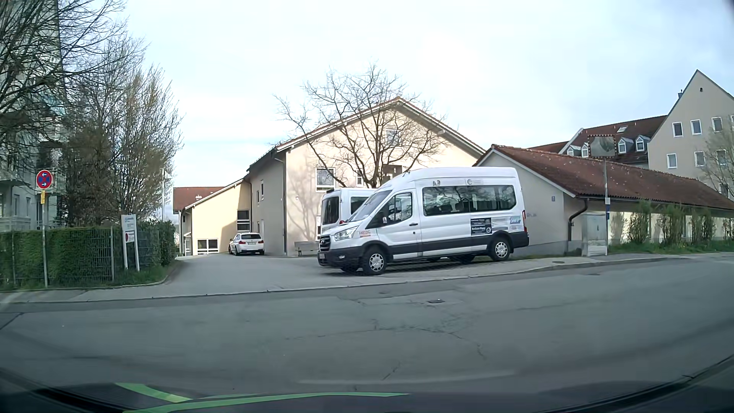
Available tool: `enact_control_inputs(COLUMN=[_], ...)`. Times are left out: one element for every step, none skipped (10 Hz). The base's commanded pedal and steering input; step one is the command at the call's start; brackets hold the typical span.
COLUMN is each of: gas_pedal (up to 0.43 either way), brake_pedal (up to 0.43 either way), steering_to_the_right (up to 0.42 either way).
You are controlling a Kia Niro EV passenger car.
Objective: Follow the waypoints while adhering to traffic rules and regulations
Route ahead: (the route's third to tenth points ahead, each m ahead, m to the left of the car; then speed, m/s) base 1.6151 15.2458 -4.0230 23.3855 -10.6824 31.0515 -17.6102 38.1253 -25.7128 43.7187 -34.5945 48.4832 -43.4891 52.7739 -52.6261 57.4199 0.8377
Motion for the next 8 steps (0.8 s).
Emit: enact_control_inputs(gas_pedal=[0.0,0.0,0.0,0.0,0.0,0.039,0.047,0.059], brake_pedal=[0.0,0.0,0.0,0.0,0.0,0.0,0.0,0.0], steering_to_the_right=[-0.406,-0.426,-0.426,-0.428,-0.441,-0.466,-0.498,-0.538])
